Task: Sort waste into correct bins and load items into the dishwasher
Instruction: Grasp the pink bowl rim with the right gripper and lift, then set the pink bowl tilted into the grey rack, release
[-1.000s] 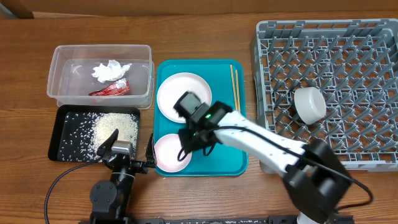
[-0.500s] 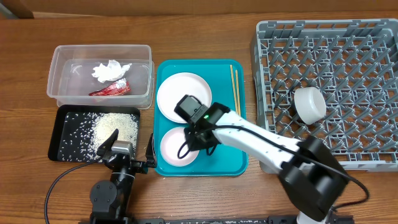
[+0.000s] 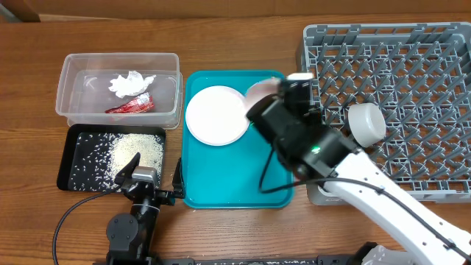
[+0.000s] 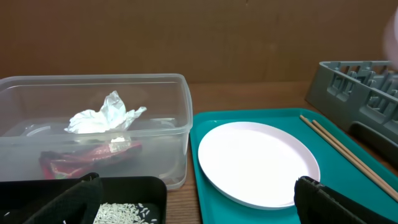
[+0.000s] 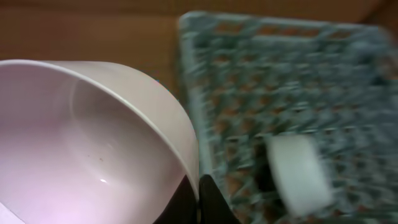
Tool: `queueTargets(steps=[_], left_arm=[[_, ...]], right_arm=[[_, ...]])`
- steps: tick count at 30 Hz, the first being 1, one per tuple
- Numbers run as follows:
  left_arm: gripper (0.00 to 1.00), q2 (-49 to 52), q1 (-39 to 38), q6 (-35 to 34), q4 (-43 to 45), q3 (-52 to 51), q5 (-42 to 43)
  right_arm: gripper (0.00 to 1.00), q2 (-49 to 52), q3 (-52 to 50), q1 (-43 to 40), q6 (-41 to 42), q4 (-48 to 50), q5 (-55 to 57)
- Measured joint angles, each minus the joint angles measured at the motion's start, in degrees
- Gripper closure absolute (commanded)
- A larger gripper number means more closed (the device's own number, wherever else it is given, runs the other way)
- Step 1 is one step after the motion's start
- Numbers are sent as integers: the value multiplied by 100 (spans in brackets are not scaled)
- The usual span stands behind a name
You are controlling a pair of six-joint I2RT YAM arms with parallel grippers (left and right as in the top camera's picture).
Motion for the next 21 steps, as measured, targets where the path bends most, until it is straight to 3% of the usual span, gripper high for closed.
queueTargets(steps=[9,14,21], left_arm=[[0,0,0,0,0,0,0],[0,0,0,-2,0,0,0],[0,0,0,0,0,0,0]], right_arm=[[96,24,0,-2111,0,-177,1480],[96,24,0,-3477,-2,-138,1578],[96,306,0,-4588,-2,-44,1576]])
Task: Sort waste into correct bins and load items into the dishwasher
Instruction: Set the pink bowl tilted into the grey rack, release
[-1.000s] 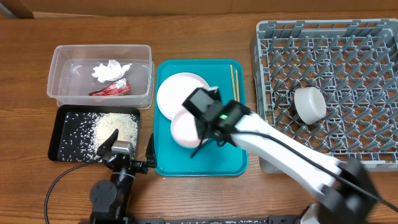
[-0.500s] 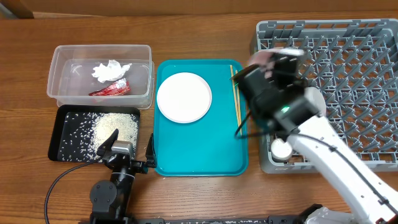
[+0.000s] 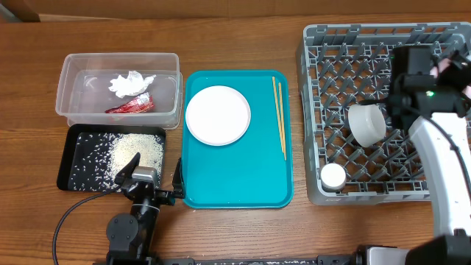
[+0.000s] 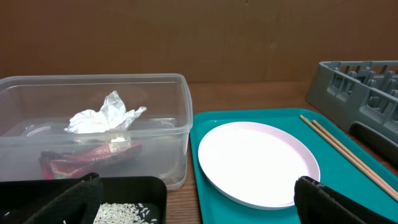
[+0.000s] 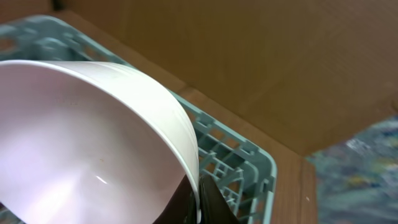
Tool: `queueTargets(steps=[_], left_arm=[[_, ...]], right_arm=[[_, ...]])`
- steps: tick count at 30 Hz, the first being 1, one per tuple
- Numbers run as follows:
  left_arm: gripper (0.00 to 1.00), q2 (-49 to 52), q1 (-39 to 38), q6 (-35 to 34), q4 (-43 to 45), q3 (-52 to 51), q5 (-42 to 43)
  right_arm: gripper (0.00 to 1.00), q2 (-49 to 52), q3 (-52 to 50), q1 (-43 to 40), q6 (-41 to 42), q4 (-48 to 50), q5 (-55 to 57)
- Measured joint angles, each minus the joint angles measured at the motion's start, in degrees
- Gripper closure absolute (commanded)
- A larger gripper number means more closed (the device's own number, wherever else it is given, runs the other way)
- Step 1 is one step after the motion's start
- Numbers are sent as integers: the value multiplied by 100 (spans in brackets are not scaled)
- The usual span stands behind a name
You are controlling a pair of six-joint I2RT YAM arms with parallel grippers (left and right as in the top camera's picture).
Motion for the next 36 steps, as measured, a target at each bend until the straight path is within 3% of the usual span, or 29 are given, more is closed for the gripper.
queueTargets(steps=[6,13,20,31,36], left_arm=[[0,0,0,0,0,0,0],[0,0,0,0,0,0,0],[0,0,0,-2,0,0,0],[0,0,0,0,0,0,0],[0,0,0,0,0,0,0]], right_arm=[[96,544,0,-675,-146,50,-2],[96,1130,-2,-815,-361,81,2],[96,1733,0,-330,-435,85,260],[95,1860,0,452,-450,-280,706],[83,1860,0,584,-170,-811,649]])
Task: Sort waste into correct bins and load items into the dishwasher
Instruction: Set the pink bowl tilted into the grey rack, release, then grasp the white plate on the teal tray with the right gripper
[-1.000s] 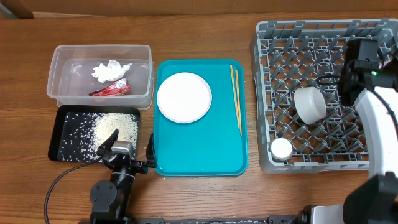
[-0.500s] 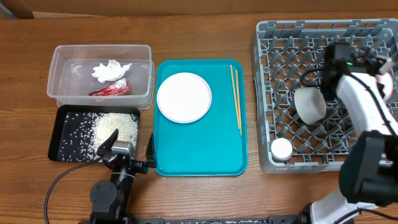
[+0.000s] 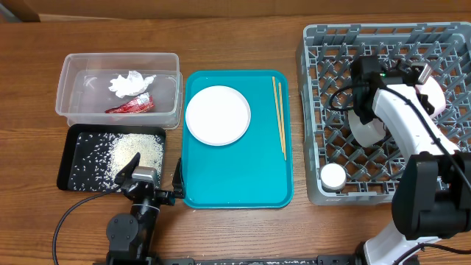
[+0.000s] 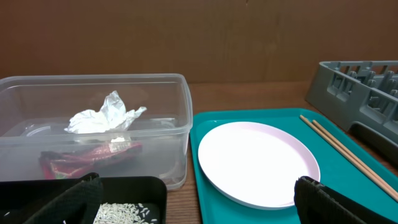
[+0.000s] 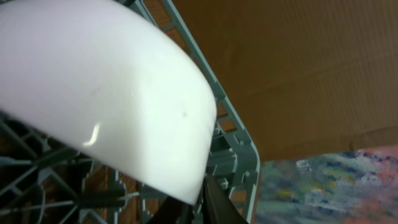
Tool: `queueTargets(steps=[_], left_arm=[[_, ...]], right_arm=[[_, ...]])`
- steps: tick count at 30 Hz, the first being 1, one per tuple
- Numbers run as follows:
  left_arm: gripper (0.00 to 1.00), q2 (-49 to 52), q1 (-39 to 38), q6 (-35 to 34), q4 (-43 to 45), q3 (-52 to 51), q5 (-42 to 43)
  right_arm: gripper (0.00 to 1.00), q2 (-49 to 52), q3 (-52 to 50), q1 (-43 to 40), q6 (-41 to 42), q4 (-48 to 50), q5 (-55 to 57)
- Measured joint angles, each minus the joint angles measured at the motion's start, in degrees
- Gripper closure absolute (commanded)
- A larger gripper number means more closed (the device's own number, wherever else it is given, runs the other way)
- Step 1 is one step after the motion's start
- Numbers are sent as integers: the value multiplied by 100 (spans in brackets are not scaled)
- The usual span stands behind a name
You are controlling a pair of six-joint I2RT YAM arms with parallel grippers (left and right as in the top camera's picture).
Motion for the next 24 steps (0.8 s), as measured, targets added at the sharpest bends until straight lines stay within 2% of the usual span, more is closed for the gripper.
queueTargets(steps=[1,2,8,18,23,24], left_arm=[[0,0,0,0,0,0,0],[0,0,0,0,0,0,0],[0,0,0,0,0,0,0],[0,0,0,-2,0,0,0],[0,0,0,0,0,0,0],[0,0,0,0,0,0,0]], right_arm=[[76,0,0,17,160,-160,-31],[73,0,0,44,278,-291,-55],[61,0,-2,90,1132,-817,-181],[60,-385,210,723,1460,-866,-1185],[60,-1239,807,1333,1023,-588,-2151],[56,-1366,890,1447,874,-490,-2354]])
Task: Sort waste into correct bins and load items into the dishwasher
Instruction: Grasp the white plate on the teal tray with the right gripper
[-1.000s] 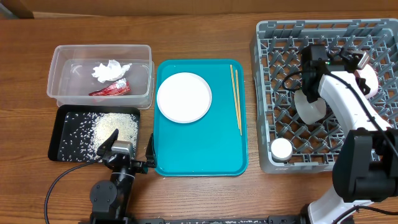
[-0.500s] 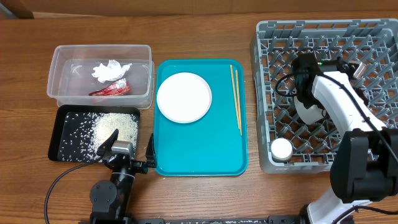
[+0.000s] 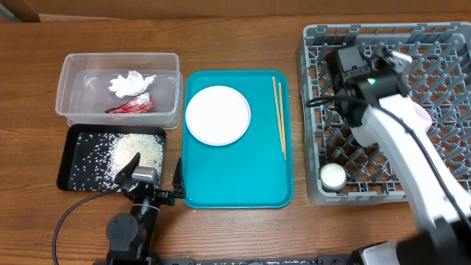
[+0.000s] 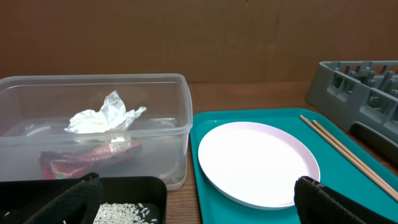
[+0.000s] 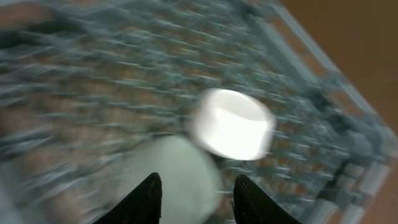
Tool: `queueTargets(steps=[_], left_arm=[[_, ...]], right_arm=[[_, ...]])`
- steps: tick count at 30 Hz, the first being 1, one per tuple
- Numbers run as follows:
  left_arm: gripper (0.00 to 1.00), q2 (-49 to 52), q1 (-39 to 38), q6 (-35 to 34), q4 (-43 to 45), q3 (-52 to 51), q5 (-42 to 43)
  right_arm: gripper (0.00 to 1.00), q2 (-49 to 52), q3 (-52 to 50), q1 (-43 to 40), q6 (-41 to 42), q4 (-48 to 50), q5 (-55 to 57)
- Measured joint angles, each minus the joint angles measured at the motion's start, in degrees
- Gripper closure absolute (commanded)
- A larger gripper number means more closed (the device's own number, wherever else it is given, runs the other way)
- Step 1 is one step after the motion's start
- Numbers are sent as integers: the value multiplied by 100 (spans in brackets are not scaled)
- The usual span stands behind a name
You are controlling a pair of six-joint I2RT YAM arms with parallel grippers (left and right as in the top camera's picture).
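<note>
The pink bowl rests in the grey dish rack, mostly hidden behind my right arm. My right gripper hovers over the rack's left part; in the blurred right wrist view it is open and empty, above a pale cup with a white cup beyond. A white plate and wooden chopsticks lie on the teal tray. My left gripper stands open and empty at the table's front, facing the plate.
A clear bin holds crumpled paper and a red wrapper. A black tray of rice sits in front of it. In the rack stand a white cup and a small white cup.
My right gripper was shut on the pink bowl's rim over the rack's right side. Now it is open and further left, and the bowl sits in the rack. The left arm is unchanged.
My right gripper first held the pink bowl by its rim over the tray's far right corner. Then it held it over the rack's right side, later tipped low onto the rack. Now the bowl lies there, released. The left gripper stayed open and still.
</note>
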Motion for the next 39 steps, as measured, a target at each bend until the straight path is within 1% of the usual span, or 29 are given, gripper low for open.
queueTargets(steps=[2,5,6,8,10,12,15,18,21,23,27,30,34,35,39], left_arm=[[0,0,0,0,0,0,0],[0,0,0,0,0,0,0],[0,0,0,-2,0,0,0],[0,0,0,-2,0,0,0],[0,0,0,0,0,0,0],[0,0,0,-2,0,0,0],[0,0,0,0,2,0,0],[0,0,0,-2,2,0,0],[0,0,0,0,2,0,0],[0,0,0,-2,0,0,0],[0,0,0,-2,0,0,0],[0,0,0,-2,0,0,0],[0,0,0,-2,0,0,0],[0,0,0,-2,0,0,0],[0,0,0,-2,0,0,0]], right_arm=[[49,-343,138,315,-570,404,-822],[45,-656,197,750,-1333,802,-2393],[44,-693,195,896,-1515,933,-3003],[44,-664,192,1134,-1744,1152,-3866],[42,-557,136,1381,-1875,1460,-4437],[42,-391,0,1620,-1895,1749,-4658],[43,37,-286,1829,-1794,2173,-4568],[44,619,-479,1845,-1679,2570,-4463],[47,1300,-549,1821,-1617,2955,-4398],[47,1714,-562,1818,-1589,3195,-4358],[48,2267,-568,1818,-1580,3488,-4341],[58,2573,-573,1818,-1585,3753,-4411],[93,2824,-573,1818,-1589,3823,-4588],[96,2828,-570,1816,-1561,3805,-4597],[96,2765,-546,1781,-1467,3606,-4651]])
